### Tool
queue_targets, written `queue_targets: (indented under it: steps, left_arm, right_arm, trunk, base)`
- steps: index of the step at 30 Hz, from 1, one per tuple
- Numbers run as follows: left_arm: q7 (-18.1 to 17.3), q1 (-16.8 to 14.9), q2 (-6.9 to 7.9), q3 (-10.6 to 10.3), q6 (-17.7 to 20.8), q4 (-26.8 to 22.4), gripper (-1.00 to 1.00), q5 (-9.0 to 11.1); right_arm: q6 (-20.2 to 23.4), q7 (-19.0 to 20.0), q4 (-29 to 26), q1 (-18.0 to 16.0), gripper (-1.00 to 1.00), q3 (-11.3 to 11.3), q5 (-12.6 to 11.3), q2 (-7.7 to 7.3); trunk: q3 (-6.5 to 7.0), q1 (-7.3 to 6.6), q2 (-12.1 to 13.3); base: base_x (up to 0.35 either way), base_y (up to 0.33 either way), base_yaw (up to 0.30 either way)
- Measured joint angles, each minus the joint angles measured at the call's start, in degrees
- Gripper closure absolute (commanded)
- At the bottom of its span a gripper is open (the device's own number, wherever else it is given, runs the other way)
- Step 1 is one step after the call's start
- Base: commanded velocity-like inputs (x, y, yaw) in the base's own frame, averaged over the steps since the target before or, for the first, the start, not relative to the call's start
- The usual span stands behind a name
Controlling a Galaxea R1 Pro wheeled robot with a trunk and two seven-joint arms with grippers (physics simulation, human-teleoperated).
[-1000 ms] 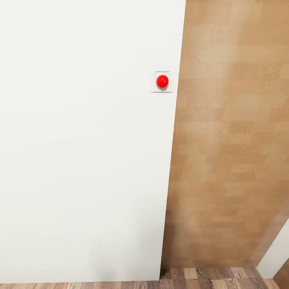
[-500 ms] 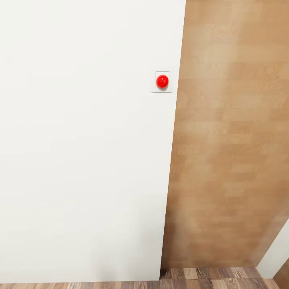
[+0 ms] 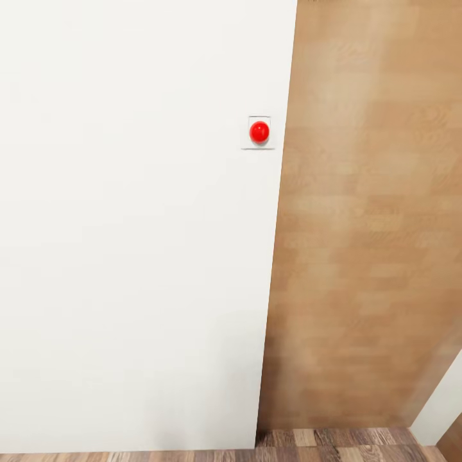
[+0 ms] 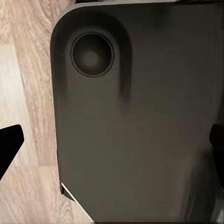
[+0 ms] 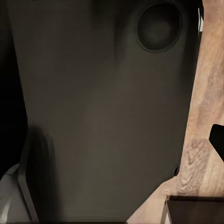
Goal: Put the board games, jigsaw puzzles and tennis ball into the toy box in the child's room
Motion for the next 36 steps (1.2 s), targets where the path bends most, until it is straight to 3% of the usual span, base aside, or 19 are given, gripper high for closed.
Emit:
queue_targets:
  steps: [14, 36]
  left_arm:
    - [0.03, -0.01, 0.05, 0.06, 0.10, 0.00, -1.00, 0.00]
    - [0.22, -0.04, 0.42, 0.09, 0.18, -0.04, -1.00, 0.05]
  right_arm:
    - [-0.14, -0.01, -0.36, 0.00, -1.00, -0.19, -0.25, -1.10]
    - [-1.11, 0.30, -0.39, 0.00, -1.00, -0.41, -0.46, -0.28]
  trunk:
    - [2.52, -3.08, 5.62]
    - [6.47, -7.91, 14.45]
  base:
    - [0.000, 0.000, 0.000]
    - [0.000, 0.000, 0.000]
